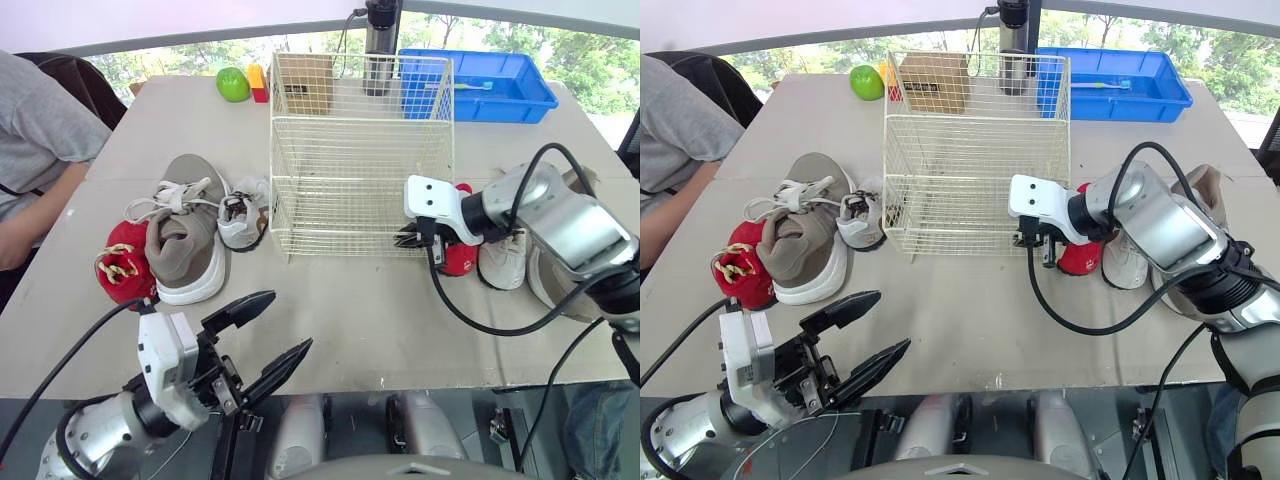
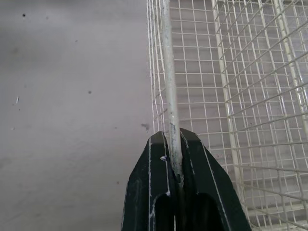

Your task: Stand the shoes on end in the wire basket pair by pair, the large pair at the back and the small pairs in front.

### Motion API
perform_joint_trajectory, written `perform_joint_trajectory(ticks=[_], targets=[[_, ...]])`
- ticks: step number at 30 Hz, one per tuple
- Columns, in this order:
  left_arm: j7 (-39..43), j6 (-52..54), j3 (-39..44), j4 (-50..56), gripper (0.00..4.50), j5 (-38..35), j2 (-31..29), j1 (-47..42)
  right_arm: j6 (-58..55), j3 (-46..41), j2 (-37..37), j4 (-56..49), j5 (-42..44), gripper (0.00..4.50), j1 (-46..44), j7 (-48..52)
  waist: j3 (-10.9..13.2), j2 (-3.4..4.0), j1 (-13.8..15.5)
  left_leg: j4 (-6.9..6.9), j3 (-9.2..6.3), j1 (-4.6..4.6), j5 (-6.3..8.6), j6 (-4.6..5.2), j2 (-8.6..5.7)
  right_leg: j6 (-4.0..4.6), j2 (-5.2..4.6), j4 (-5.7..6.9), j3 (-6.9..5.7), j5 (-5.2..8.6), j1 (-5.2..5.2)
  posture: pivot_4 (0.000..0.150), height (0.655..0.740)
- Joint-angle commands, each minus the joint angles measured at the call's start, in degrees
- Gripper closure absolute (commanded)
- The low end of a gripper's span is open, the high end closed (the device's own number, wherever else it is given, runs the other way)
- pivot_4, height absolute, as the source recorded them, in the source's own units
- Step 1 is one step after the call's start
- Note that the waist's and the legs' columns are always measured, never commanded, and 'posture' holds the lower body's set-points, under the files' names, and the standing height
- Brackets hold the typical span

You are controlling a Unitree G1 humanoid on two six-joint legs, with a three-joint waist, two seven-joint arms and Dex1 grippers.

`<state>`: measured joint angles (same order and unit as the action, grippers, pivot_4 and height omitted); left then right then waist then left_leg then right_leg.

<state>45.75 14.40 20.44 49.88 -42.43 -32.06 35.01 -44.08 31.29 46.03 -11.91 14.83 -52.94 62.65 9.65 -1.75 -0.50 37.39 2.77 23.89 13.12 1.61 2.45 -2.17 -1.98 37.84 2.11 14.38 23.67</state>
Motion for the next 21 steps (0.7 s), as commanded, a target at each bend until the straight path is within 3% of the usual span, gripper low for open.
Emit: perform_joint_trajectory(ticks=[1, 11, 15, 18, 21], targets=[[-0.50, 0.19, 0.85, -0.51, 0.00, -1.18, -0.84, -1.45, -3.63, -3.65, 0.50, -3.08, 0.48, 4.45, 0.69, -0.09, 0.00, 0.01, -0.07, 0.00, 0.02, 0.00, 0.00, 0.00, -0.01, 0.00, -0.01, 0.00, 0.02, 0.00, 0.00, 0.150, 0.7400], [3.63, -1.55, 1.25, -8.84, 0.00, -0.47, -1.91, -5.26, -12.37, -5.72, -2.57, -8.37, 2.35, 4.45, 1.74, -3.27, 0.02, 0.03, -0.31, -0.03, -0.02, 0.01, 0.00, 0.00, 0.02, 0.00, 0.03, 0.02, -0.02, 0.00, 0.02, 0.150, 0.7400], [6.02, -3.71, 1.46, -12.22, 0.00, 0.51, -1.21, -5.04, -8.33, -7.25, -2.55, -8.20, 1.26, 4.45, 2.93, -3.95, 0.02, 0.03, -0.26, -0.04, -0.01, 0.02, 0.00, 0.00, 0.02, 0.00, 0.01, -0.01, -0.03, 0.00, 0.01, 0.150, 0.7400], [6.79, -4.77, 1.28, -13.04, 0.00, 0.95, -0.56, -4.65, -8.09, -9.05, -2.90, -7.78, 2.78, 3.69, 3.41, -3.20, 0.03, 0.03, -0.28, -0.04, 0.02, 0.02, 0.00, 0.00, 0.02, 0.00, 0.00, -0.01, 0.00, 0.00, 0.02, 0.150, 0.7400], [6.99, -5.47, 1.51, -13.71, 0.00, 0.63, 0.30, -4.26, -7.67, -11.30, -3.12, -9.32, 4.28, 2.23, 4.30, -2.90, 0.03, 0.03, -0.32, -0.04, 0.00, 0.02, 0.00, 0.00, 0.03, 0.00, 0.00, 0.00, 0.00, 0.00, 0.02, 0.150, 0.7400]])
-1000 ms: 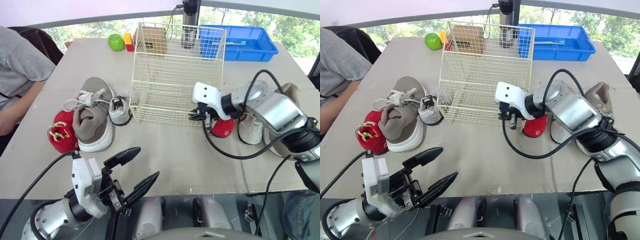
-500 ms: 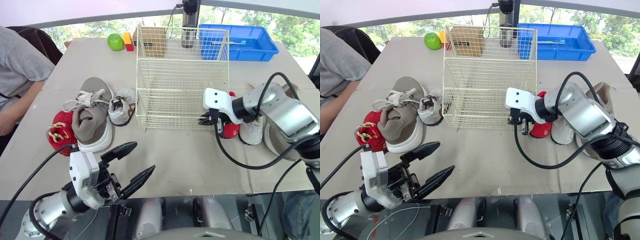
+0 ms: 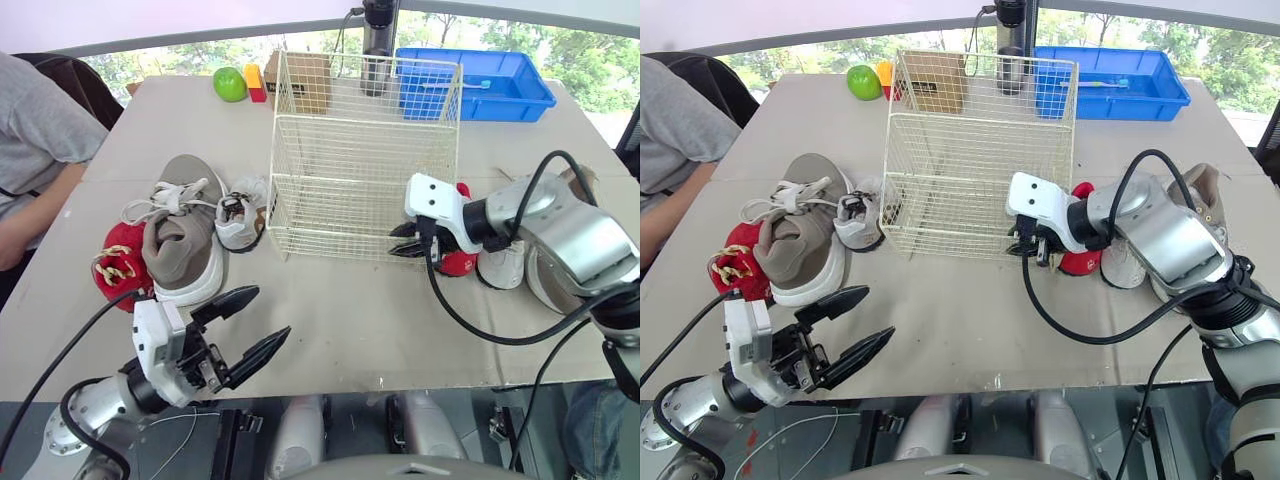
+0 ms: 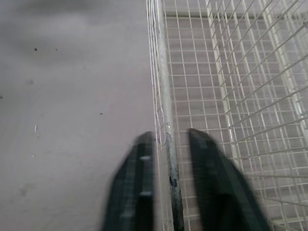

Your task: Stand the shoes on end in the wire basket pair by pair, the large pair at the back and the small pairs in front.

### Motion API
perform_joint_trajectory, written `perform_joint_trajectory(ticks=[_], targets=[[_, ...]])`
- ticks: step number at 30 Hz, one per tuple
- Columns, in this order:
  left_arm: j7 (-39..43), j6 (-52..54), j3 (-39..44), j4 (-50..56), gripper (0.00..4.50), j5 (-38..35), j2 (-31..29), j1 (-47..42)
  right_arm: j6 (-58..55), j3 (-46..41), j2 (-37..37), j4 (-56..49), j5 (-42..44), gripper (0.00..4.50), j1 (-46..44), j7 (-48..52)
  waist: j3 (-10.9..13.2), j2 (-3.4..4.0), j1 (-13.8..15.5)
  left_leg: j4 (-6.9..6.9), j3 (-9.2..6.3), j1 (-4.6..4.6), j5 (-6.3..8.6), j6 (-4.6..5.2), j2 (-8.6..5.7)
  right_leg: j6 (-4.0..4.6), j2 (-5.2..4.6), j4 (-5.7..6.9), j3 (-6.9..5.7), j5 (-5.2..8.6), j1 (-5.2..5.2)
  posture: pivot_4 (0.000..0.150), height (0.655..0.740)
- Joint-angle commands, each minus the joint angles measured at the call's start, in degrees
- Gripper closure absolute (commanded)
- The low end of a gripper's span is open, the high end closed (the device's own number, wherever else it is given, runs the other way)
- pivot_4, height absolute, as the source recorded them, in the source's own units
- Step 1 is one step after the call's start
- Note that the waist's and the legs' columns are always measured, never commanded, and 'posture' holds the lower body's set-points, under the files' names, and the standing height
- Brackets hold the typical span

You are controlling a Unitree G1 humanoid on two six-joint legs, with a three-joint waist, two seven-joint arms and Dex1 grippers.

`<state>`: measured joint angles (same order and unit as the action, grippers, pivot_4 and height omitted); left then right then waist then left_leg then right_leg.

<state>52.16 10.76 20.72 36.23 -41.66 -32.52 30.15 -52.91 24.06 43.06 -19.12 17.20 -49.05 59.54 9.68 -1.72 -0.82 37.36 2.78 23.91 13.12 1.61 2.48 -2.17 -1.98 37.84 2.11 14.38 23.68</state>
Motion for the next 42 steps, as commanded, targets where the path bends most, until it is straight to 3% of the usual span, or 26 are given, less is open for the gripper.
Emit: perform_joint_trajectory(ticks=[1, 5, 9, 13, 16, 19, 22, 30, 33, 39, 42], targets=[[0.61, -2.08, 1.58, -0.30, 0.00, -0.30, 1.07, 0.79, 0.76, -5.76, -0.53, -3.20, 3.43, 1.90, 0.85, 0.29, 0.00, 0.00, -0.01, 0.00, -0.01, 0.00, 0.00, 0.00, 0.01, 0.00, 0.00, 0.00, 0.00, 0.00, 0.00, 0.150, 0.7400], [-2.79, -0.88, 4.34, -0.50, 0.00, -3.64, 2.98, 1.39, 11.19, -17.08, -5.82, -7.57, 12.49, 0.07, 7.48, 2.00, -0.01, -0.03, 0.03, -0.03, -0.02, 0.00, 0.00, 0.00, 0.06, 0.00, 0.02, -0.01, -0.02, 0.00, 0.00, 0.150, 0.7400], [-12.80, 1.84, 7.93, 2.06, 0.00, -6.22, 6.00, 1.54, 18.89, -23.96, -13.94, -7.72, 17.52, 0.07, 13.96, -0.67, -0.01, -0.02, -0.06, -0.03, -0.02, -0.01, 0.00, 0.00, 0.10, -0.04, 0.12, 0.05, 0.00, 0.00, -0.02, 0.150, 0.7400], [-27.17, 2.22, 16.11, 5.24, 0.00, -8.21, 11.23, 2.90, 25.97, -21.48, -17.52, -8.23, 15.55, 0.07, 18.90, -0.94, -0.06, -0.11, -0.12, 0.00, -0.03, -0.04, 0.00, 0.00, 0.12, -0.06, 0.10, 0.07, 0.00, -0.02, -0.06, 0.150, 0.7400], [-39.04, 3.68, 19.10, 12.86, 0.00, -7.00, 14.41, 4.60, 24.65, -21.49, -18.49, -8.53, 18.29, 0.07, 20.61, -1.76, -0.07, -0.15, -0.14, 0.00, -0.02, -0.06, 0.00, 0.00, 0.11, -0.04, 0.10, 0.10, 0.02, -0.01, -0.05, 0.150, 0.7400], [-50.28, 10.54, 17.30, 18.28, 0.00, -2.94, 13.83, 4.51, 25.73, -21.25, -18.15, -8.57, 19.27, 0.07, 21.56, -0.23, -0.08, -0.17, 0.21, 0.01, -0.02, -0.05, 0.00, 0.00, 0.07, -0.03, 0.08, 0.09, 0.03, -0.01, -0.08, 0.150, 0.7400], [-57.16, 18.56, 12.01, 18.80, 0.00, -0.72, 9.72, -1.77, 26.20, -20.68, -17.40, -9.32, 20.15, 0.07, 22.71, 1.13, -0.10, -0.19, 0.13, 0.02, -0.08, -0.14, -0.01, 0.00, -0.01, -0.02, 0.12, 0.12, 0.00, -0.01, -0.14, 0.150, 0.7400], [-64.93, 27.44, 2.14, 4.90, 0.00, 11.13, 8.63, -17.25, 27.62, -18.56, -16.93, -11.33, 19.24, 0.07, 24.51, -0.75, -0.14, -0.20, -0.08, 0.02, -0.06, -0.13, -0.01, -0.02, -0.12, -0.23, 0.22, 0.14, 0.06, -0.15, -0.13, 0.150, 0.7400], [-63.21, 27.94, -0.30, 1.09, 0.87, 14.58, 8.06, -18.74, 27.86, -19.03, -16.27, -11.89, 19.12, 0.00, 25.39, -1.42, -0.16, -0.22, 0.24, -0.04, -0.19, -0.12, -0.01, -0.02, -0.12, -0.22, 0.20, 0.14, -0.11, -0.14, -0.14, 0.150, 0.7400], [-60.74, 27.89, -0.62, 0.24, 3.10, 17.10, 8.56, -21.60, 28.42, -19.14, -15.54, -12.14, 19.22, 0.00, 26.24, -2.50, -0.22, -0.11, 0.35, -0.02, -0.19, -0.17, -0.05, -0.06, -0.05, 0.02, 0.05, 0.20, -0.12, -0.04, -0.16, 0.150, 0.7400], [-60.71, 24.80, 0.34, 1.35, 3.65, 17.51, 11.11, -23.23, 28.08, -18.97, -15.18, -11.94, 18.96, 0.00, 26.24, -3.18, -0.23, -0.11, 0.47, 0.00, -0.19, -0.17, -0.06, -0.07, -0.05, 0.05, 0.04, 0.20, -0.12, -0.07, -0.17, 0.150, 0.7400]])
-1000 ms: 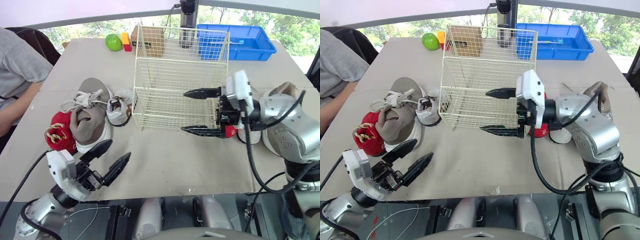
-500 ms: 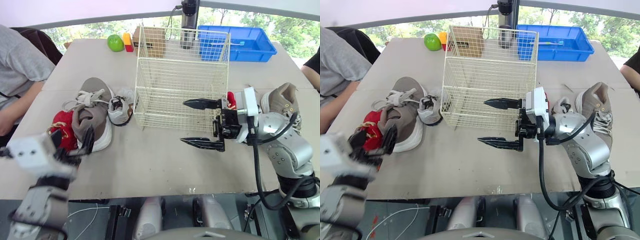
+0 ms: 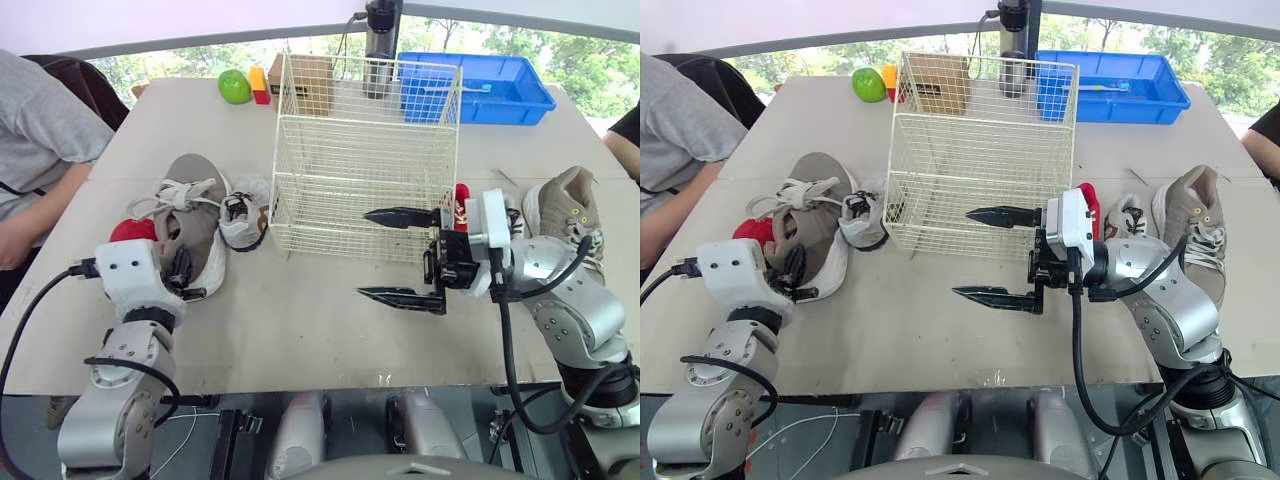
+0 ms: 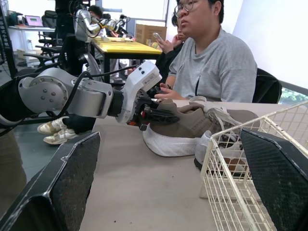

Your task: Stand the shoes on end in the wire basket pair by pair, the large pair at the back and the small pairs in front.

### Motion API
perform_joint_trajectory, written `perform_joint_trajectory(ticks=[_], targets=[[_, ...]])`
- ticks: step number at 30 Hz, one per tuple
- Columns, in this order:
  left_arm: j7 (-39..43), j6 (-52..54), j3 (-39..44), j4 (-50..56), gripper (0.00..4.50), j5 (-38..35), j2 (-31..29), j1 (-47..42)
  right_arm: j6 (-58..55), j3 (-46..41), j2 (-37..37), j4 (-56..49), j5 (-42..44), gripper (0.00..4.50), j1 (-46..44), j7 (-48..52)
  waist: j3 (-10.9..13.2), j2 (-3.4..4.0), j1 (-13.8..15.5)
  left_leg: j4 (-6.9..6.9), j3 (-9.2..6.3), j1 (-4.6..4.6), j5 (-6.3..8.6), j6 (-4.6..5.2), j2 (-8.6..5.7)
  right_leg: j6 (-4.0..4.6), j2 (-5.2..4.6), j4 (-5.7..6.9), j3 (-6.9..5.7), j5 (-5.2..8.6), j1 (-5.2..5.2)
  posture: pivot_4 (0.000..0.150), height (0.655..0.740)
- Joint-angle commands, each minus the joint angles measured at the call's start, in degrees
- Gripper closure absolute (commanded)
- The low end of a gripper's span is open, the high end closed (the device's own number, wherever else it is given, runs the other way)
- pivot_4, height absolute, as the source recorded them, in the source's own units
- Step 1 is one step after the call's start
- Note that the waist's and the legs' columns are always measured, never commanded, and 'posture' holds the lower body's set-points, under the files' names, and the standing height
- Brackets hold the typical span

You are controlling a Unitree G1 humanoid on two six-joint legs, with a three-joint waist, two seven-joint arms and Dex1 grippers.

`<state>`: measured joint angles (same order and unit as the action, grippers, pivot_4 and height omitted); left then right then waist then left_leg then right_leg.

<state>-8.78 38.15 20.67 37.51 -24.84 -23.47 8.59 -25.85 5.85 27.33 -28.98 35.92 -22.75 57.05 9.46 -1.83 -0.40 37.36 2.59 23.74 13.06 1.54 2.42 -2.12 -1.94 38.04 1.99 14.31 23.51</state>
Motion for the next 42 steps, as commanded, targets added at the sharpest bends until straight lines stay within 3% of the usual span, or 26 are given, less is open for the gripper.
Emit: perform_joint_trajectory(ticks=[1, 5, 8, 10, 14, 17, 21, 24, 27, 33, 36, 42], targets=[[-0.28, -5.60, 1.73, 1.40, 3.74, 0.22, 3.97, -3.24, 0.79, -0.79, 0.65, -1.96, 0.01, 0.00, -0.22, -1.24, 0.00, 0.00, 0.12, 0.00, 0.00, 0.00, 0.00, 0.00, 0.00, 0.00, -0.01, 0.00, 0.00, 0.00, 0.00, 0.150, 0.7400], [-4.21, -12.59, 7.69, 8.89, 3.78, -7.17, 11.49, -12.33, -0.30, -1.89, 1.06, -1.98, 0.58, 0.00, -1.28, -3.32, 0.10, -0.42, 0.66, 0.09, -0.14, 0.20, -0.01, 0.00, 0.01, -0.02, -0.04, -0.04, -0.14, -0.02, 0.02, 0.150, 0.7400], [-9.97, -10.37, 10.66, 12.07, 3.78, -9.13, 10.80, -19.91, -4.14, -3.17, 1.45, -2.02, 2.69, 0.00, -4.59, -6.39, 0.14, -0.62, 0.34, 0.11, -0.26, 0.34, -0.01, 0.00, 0.01, -0.22, -0.04, -0.09, -0.26, -0.14, 0.07, 0.150, 0.7400], [-6.92, -10.25, 10.14, 10.63, 3.78, -12.55, 7.79, -25.80, -6.69, -4.94, 1.34, -2.75, 4.51, 0.00, -8.36, -9.88, 0.14, -0.61, 0.21, 0.10, -0.20, 0.31, 0.01, -0.01, -0.02, -0.25, -0.05, -0.07, -0.20, -0.15, 0.05, 0.150, 0.7400], [15.46, -11.99, 3.21, 4.77, 3.78, -15.43, -4.67, -31.56, -17.19, -11.70, 6.18, -2.75, 14.54, 0.00, -18.93, -15.49, 0.19, -0.54, 0.66, 0.09, -0.45, 0.42, 0.00, -0.02, -0.14, -0.23, 0.02, -0.04, -0.57, -0.14, 0.06, 0.150, 0.7400], [34.22, -18.86, -1.82, -4.33, 3.78, -12.10, -13.23, -33.77, -26.02, -16.06, 12.12, 1.60, 24.40, 0.00, -28.66, -17.16, 0.25, -0.42, 1.04, 0.09, -0.43, 0.49, -0.03, -0.06, -0.16, -0.21, -0.08, -0.13, -0.64, -0.13, 0.06, 0.150, 0.7400], [54.05, -35.01, -8.02, -20.66, 3.78, -4.92, -18.54, -40.49, -33.88, -15.75, 20.71, 6.47, 27.14, 0.00, -39.56, -16.41, 0.43, -0.14, 0.85, 0.01, -0.08, 0.47, -0.02, -0.04, -0.18, 0.00, -0.04, -0.21, -0.57, -0.01, 0.11, 0.150, 0.7400], [68.95, -52.26, -13.35, -35.65, 3.78, 0.21, -18.51, -49.43, -38.12, -11.60, 26.59, 12.31, 24.11, 0.00, -49.39, -12.70, 0.63, 0.16, 0.73, 0.05, -0.04, 0.76, -0.03, -0.03, -0.16, -0.02, 0.13, -0.14, -0.55, -0.02, 0.47, 0.150, 0.7400], [82.37, -70.44, -17.03, -46.97, 3.78, 1.31, -15.82, -57.25, -38.41, -1.56, 30.56, 18.25, 14.63, 0.00, -55.84, -7.33, 0.65, 0.20, 0.66, 0.07, 0.01, 1.08, -0.03, -0.03, -0.15, -0.21, 0.16, -0.12, -0.53, -0.13, 0.79, 0.150, 0.7400], [92.65, -90.54, -19.52, -59.32, 3.78, -0.77, -9.89, -67.60, -35.42, 13.51, 33.53, 28.76, 2.08, 0.00, -60.60, 10.51, 0.69, 0.30, -0.10, 0.32, 0.22, 1.64, 0.03, 0.07, -0.18, -0.32, 0.08, -0.22, -0.37, -0.17, 1.22, 0.150, 0.7400], [93.59, -94.90, -19.71, -61.36, 3.78, -1.94, -8.28, -69.89, -36.50, 19.16, 35.58, 30.29, -0.84, 0.86, -60.06, 20.23, 0.77, 0.43, -0.20, 0.86, 0.14, 2.46, 0.07, 0.14, -0.08, -0.40, 0.13, 0.05, -0.50, -0.20, 1.84, 0.150, 0.7400], [94.04, -97.92, -19.81, -63.60, 3.78, -2.92, -8.36, -71.30, -36.79, 19.49, 34.70, 32.86, -5.15, 3.49, -59.95, 25.54, 0.84, 0.58, -0.33, 1.03, 0.11, 2.79, 0.07, 0.15, -0.07, -0.44, 0.11, 0.24, -0.54, -0.23, 2.14, 0.150, 0.7400]])
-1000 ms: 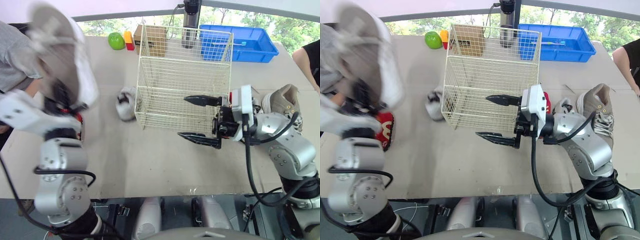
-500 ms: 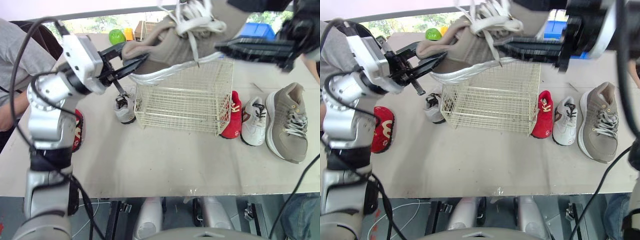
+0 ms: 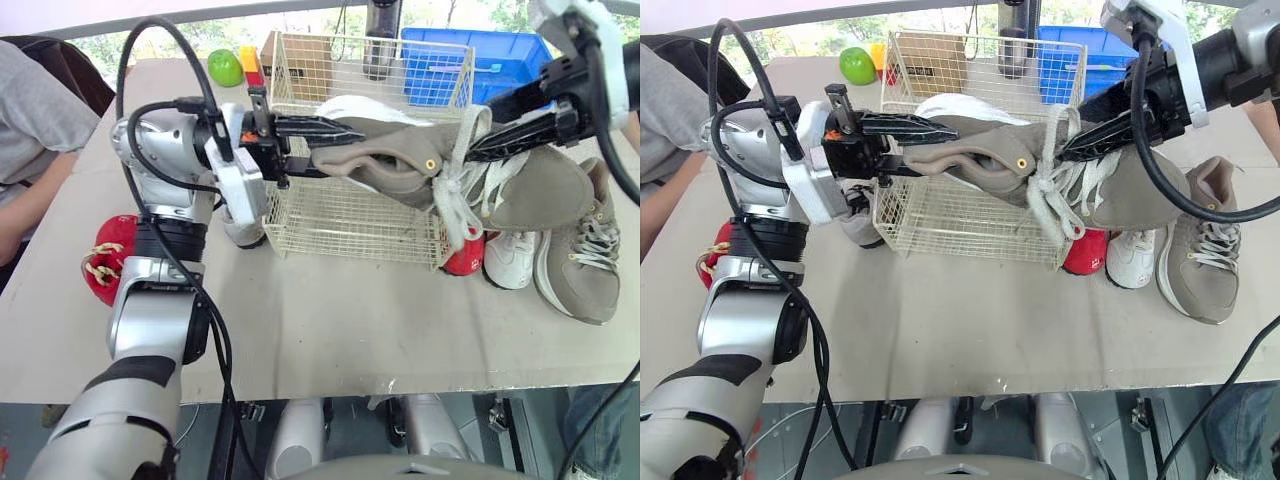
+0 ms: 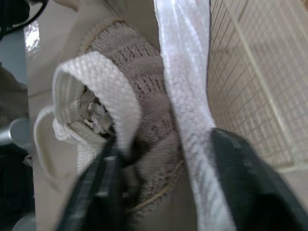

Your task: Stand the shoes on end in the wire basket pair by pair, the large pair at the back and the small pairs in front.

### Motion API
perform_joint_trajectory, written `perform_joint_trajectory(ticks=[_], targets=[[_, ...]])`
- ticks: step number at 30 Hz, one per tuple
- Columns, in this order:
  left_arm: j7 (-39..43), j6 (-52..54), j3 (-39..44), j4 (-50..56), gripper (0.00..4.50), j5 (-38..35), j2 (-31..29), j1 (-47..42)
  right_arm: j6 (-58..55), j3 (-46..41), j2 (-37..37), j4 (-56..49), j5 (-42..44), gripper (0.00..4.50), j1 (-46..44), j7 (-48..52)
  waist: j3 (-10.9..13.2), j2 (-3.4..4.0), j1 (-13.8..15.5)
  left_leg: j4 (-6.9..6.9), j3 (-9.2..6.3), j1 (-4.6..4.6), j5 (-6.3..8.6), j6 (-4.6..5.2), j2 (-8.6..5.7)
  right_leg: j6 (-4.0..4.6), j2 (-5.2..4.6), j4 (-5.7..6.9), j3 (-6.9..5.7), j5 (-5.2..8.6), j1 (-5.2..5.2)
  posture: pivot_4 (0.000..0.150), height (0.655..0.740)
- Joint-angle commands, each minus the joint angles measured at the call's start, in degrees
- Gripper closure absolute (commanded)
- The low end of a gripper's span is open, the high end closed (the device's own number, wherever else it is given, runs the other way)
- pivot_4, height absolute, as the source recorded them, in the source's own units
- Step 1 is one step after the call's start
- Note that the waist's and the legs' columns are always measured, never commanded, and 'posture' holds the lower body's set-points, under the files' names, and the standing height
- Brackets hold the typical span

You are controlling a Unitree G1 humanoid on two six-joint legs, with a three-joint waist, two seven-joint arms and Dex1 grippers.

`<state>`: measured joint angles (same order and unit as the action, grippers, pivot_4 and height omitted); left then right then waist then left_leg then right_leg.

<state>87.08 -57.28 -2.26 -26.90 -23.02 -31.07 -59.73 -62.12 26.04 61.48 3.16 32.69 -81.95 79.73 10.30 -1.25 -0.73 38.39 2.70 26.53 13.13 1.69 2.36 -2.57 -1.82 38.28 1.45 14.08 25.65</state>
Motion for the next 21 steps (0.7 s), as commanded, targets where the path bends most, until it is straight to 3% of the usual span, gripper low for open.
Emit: perform_joint_trajectory(ticks=[1, 3, 4, 5, 7, 9, 10, 13, 17, 21], targets=[[-1.74, -2.85, 3.10, 0.45, 3.78, -4.96, -1.02, -3.32, -1.35, -1.21, 0.02, 0.96, -1.74, 3.85, -0.80, 3.21, 0.01, 0.02, 0.00, 0.03, -0.01, 0.00, 0.00, 0.00, 0.00, 0.00, 0.00, 0.06, -0.01, 0.00, 0.01, 0.150, 0.7400], [-1.28, 2.42, 3.08, 1.03, 3.78, -6.64, -2.28, -3.18, -3.47, -2.94, -1.27, 1.11, -0.69, 4.47, -0.47, 2.84, 0.02, 0.03, -0.01, 0.11, -0.04, 0.00, 0.00, 0.00, 0.01, 0.00, 0.01, 0.17, -0.02, 0.00, 0.01, 0.150, 0.7400], [-4.66, 10.87, 3.94, 2.24, 3.78, -8.17, -2.84, -2.64, -5.51, -4.63, -2.15, 1.29, 0.32, 4.47, -0.13, 1.76, 0.02, 0.04, -0.05, 0.15, -0.04, 0.00, 0.00, 0.00, 0.01, 0.00, 0.01, 0.23, -0.02, 0.00, 0.02, 0.150, 0.7400], [-8.41, 22.27, 4.38, 4.71, 2.80, -10.88, -3.84, -1.55, -7.86, -6.89, -3.08, 1.54, 1.59, 4.50, 0.24, 0.52, 0.03, 0.03, -0.05, 0.20, -0.05, 0.00, 0.00, 0.00, 0.01, 0.00, 0.02, 0.33, -0.02, 0.00, 0.04, 0.150, 0.7400], [-16.57, 50.94, 4.03, 11.53, 1.90, -19.97, -8.42, 2.17, -12.25, -12.31, -5.29, 2.19, 4.05, 4.50, 0.74, -2.45, 0.05, 0.05, -0.30, 0.29, -0.14, 0.00, 0.00, 0.00, 0.06, -0.02, 0.01, 0.48, -0.07, 0.02, 0.04, 0.150, 0.7400], [-33.29, 81.12, 8.50, 17.12, 0.96, -42.68, -13.49, 5.48, -17.65, -20.61, -8.48, 2.94, 6.37, 4.50, 1.08, -7.94, 0.13, 0.18, -0.58, 0.33, -0.46, -0.03, 0.00, 0.01, 0.26, -0.04, 0.01, 0.62, -0.01, 0.03, 0.04, 0.150, 0.7400], [-35.76, 91.23, 10.39, 20.25, 0.69, -51.26, -17.01, 9.00, -20.58, -25.92, -10.62, 2.68, 7.54, 4.50, 1.30, -11.19, 0.14, 0.20, -0.97, 0.35, -0.54, -0.04, 0.00, 0.00, 0.29, -0.05, 0.00, 0.66, -0.02, 0.04, 0.04, 0.150, 0.7400], [-46.03, 100.77, 14.15, 30.31, 0.69, -57.27, -19.83, 20.09, -27.01, -38.58, -17.96, -1.86, 8.09, 4.50, 2.60, -21.74, 0.14, 0.24, -1.46, 0.28, -0.80, -0.05, -0.06, -0.11, 0.33, -0.11, -0.04, 0.69, -0.24, 0.07, 0.00, 0.150, 0.7400], [-62.61, 106.10, 15.15, 40.35, 0.69, -68.18, -15.83, 27.09, -30.24, -48.94, -28.20, -6.80, 8.94, 4.50, 3.36, -35.69, 0.12, 0.18, -0.22, 0.27, -0.92, -0.04, -0.27, -0.46, 0.24, -0.11, -0.11, 0.79, -0.37, 0.08, -0.06, 0.150, 0.7400], [-82.07, 100.72, 9.49, 45.44, 0.69, -73.26, -0.28, 25.70, -30.38, -50.22, -36.67, -18.59, 11.25, 4.50, 10.31, -45.66, -0.01, 0.31, 1.48, 0.37, -1.24, -0.09, -0.26, -0.40, -0.03, -0.09, -0.19, 0.83, -0.49, 0.06, -0.29, 0.150, 0.7400]])
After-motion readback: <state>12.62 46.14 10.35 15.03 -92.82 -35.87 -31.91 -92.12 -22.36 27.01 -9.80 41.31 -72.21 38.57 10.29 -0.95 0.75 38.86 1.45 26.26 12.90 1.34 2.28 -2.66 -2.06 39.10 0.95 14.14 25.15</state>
